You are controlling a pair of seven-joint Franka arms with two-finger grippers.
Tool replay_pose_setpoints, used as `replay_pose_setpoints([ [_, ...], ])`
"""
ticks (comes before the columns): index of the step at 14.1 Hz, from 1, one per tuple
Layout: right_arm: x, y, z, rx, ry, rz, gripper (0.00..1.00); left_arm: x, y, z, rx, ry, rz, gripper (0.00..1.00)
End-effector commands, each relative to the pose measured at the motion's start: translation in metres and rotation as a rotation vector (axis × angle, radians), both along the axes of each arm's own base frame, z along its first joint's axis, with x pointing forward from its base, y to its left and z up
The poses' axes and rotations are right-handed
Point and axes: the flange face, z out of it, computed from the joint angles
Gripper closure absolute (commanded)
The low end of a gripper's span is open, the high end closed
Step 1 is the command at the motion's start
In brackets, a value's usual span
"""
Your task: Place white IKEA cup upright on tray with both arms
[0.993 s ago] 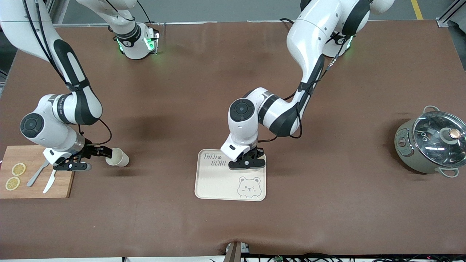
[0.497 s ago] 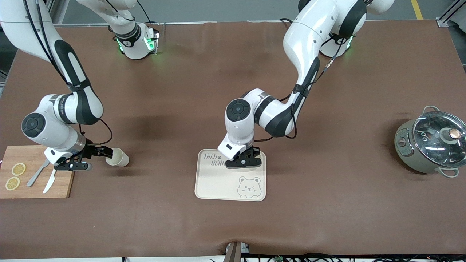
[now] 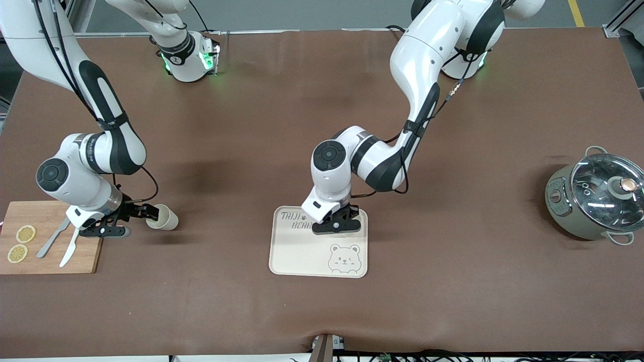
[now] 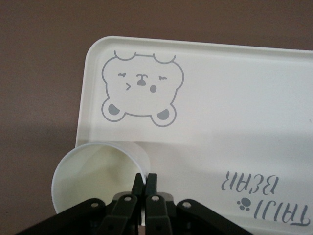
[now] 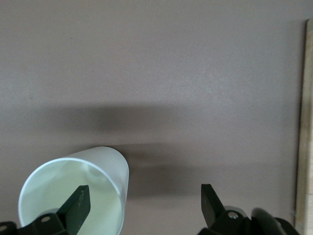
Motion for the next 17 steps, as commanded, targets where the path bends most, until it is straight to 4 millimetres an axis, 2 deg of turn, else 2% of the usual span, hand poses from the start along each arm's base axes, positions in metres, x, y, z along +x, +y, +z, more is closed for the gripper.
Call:
replay_pose_setpoints([
  [1,-0.0011,0.0004,-0.0072,-0.01,-0.007,0.018,0.0,0.0013,-0.0045,-0.0074,-0.005,-0.009,0.015,1.0],
  [8,-0.0027,-0.0003,-0.0141,-0.007,0.006,0.016,0.0,-0.0021,-0.0046,-0.0125,0.007,0.009,0.016,1.0],
  [13,-0.0029,0.0006,-0.0135,-0.006,0.009,0.015,0.52,-0.0019,-0.0047,-0.01,0.013,0.005,0.0,1.0],
  [14,-0.0031,0.0006,-0.0137,-0.006,0.011,0.015,0.59,-0.0025,-0.0051,-0.0102,0.013,0.007,0.0,1.0],
  [15,-0.0029,0.0006,-0.0135,-0.006,0.009,0.015,0.64,-0.0034,-0.0052,-0.0109,0.017,0.012,-0.004,0.95],
  [17,-0.003,-0.0004,-0.0135,-0.006,0.009,0.014,0.67,-0.0026,-0.0043,-0.0109,0.017,0.012,-0.003,0.87],
])
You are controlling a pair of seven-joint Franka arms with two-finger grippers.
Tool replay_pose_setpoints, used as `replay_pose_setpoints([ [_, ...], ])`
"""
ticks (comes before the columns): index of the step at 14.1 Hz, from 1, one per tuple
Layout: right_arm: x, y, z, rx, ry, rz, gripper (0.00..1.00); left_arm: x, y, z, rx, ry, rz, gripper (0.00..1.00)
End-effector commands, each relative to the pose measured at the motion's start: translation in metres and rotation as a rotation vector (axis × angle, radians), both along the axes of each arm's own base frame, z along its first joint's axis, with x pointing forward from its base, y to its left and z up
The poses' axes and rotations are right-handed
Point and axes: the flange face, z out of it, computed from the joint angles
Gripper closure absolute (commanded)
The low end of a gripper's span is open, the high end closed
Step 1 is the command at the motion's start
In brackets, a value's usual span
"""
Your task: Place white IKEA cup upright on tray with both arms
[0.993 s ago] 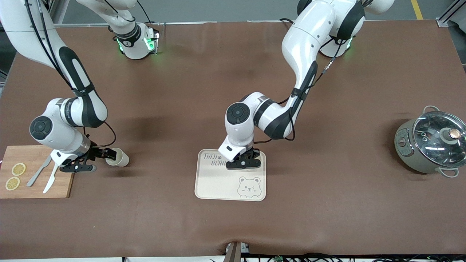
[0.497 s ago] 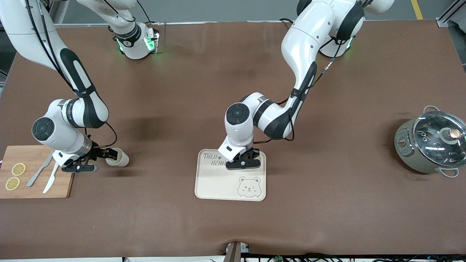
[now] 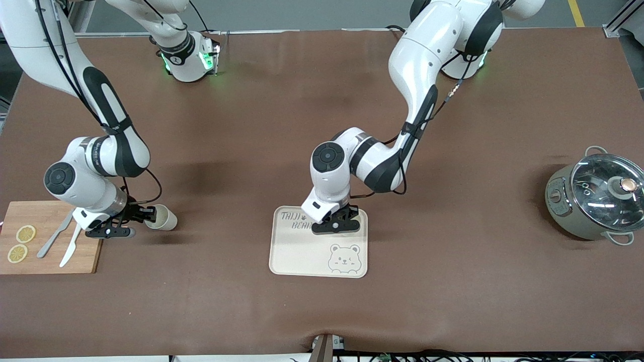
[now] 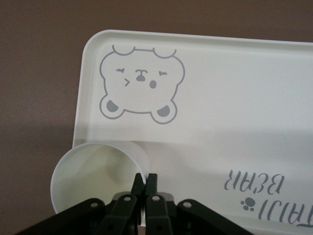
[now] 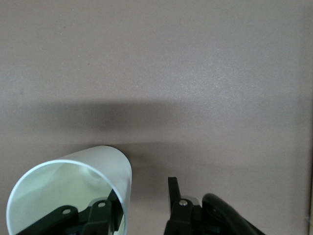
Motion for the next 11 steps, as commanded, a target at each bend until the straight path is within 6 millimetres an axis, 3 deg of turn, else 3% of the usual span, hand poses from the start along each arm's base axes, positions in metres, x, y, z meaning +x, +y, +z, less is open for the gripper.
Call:
replay_pose_setpoints([
  [1,-0.0018,-0.0007,0.0,-0.009,-0.001,0.014,0.76,-0.0004,-0.0027,-0.0027,0.011,0.004,0.001,0.81],
  [6,-0.0025,-0.0007,-0.0008,-0.009,0.002,0.014,1.0,0.0016,-0.0004,-0.0024,0.015,0.0,0.004,0.64],
  [11,-0.0027,-0.0016,-0.0009,-0.008,0.004,0.011,1.0,0.0022,0.0001,-0.0012,0.015,-0.002,0.005,0.61],
])
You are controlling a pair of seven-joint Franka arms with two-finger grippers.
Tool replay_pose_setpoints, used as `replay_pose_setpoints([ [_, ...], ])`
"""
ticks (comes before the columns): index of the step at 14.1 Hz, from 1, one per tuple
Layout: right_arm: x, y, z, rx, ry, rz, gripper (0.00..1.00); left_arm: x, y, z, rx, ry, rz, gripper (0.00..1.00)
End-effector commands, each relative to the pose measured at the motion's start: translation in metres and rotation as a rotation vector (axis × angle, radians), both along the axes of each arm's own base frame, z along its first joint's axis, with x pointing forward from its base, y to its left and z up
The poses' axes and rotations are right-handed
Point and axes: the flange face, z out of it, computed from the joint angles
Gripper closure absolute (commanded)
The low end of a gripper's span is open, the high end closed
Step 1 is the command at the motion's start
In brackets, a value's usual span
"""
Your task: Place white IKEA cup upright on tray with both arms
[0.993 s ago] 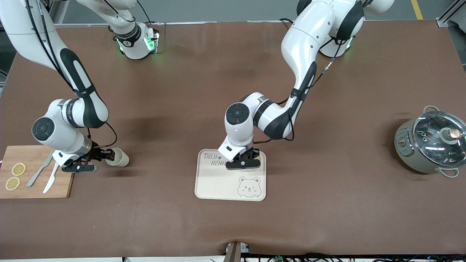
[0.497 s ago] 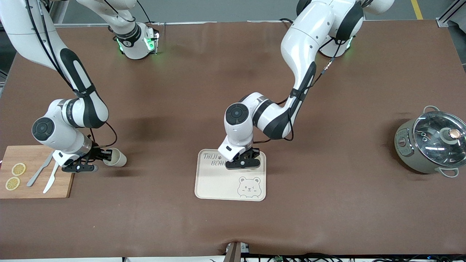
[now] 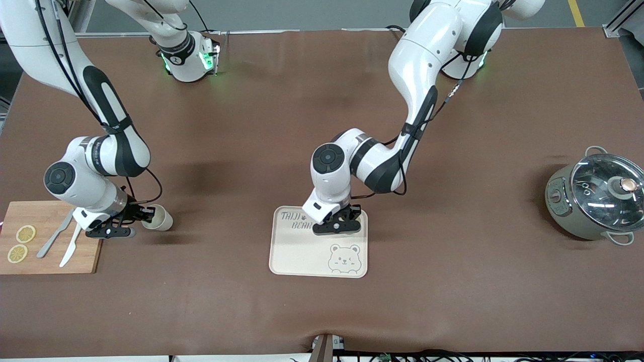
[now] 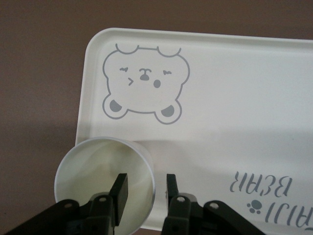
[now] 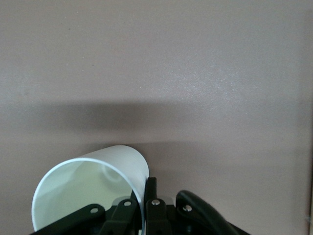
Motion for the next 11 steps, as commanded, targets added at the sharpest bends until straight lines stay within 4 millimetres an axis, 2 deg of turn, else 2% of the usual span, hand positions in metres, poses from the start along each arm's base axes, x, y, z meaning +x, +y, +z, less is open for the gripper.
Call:
replay_pose_setpoints([
  [1,-0.0033,-0.0042,-0.0036,-0.01,0.006,0.007,1.0,0.0009,-0.0027,0.0037,0.005,-0.004,0.001,0.61],
  [11,-0.0026,-0.0053,0.0011,-0.011,0.003,0.006,1.0,-0.0062,-0.0033,0.005,0.035,0.038,0.006,0.61],
])
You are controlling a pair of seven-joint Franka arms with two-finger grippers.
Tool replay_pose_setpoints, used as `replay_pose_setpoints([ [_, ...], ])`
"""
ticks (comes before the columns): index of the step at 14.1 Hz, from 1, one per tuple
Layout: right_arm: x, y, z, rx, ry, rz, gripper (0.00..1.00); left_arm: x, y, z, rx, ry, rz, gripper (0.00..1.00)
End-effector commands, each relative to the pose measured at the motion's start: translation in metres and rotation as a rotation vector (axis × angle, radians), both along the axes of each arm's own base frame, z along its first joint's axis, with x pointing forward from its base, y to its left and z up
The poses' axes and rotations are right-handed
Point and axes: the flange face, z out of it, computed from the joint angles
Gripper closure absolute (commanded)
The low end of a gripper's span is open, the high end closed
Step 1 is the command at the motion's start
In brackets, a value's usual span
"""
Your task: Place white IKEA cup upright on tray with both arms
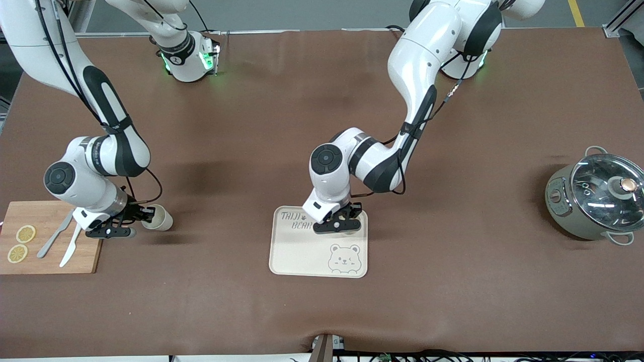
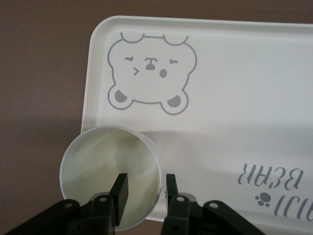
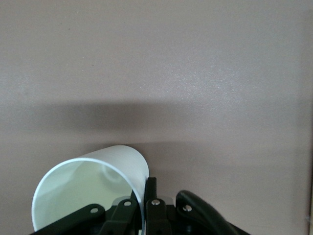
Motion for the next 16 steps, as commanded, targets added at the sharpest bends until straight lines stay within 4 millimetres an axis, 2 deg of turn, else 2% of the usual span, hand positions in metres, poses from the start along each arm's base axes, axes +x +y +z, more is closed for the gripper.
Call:
replay_pose_setpoints([
  [1,-0.002,-0.005,0.002,-0.012,0.001,0.007,1.0,-0.002,-0.003,0.011,0.007,0.009,0.003,0.61],
  [3,-0.002,-0.006,0.006,-0.013,0.004,0.007,1.0,-0.001,-0.003,0.016,0.007,0.007,0.005,0.6],
  [7,-0.001,-0.003,0.059,-0.02,0.069,0.008,1.0,-0.001,-0.003,0.024,0.004,0.003,0.006,0.56],
  [10,0.0,-0.004,0.086,-0.026,0.087,0.004,1.0,0.0,-0.004,0.035,-0.007,-0.006,0.005,0.56],
  [12,0.001,-0.004,0.095,-0.026,0.089,0.005,1.0,0.0,-0.004,0.042,-0.01,-0.011,0.007,0.56],
  [16,0.001,-0.005,0.097,-0.026,0.093,0.003,1.0,-0.002,-0.002,0.055,0.003,0.005,0.012,0.56],
])
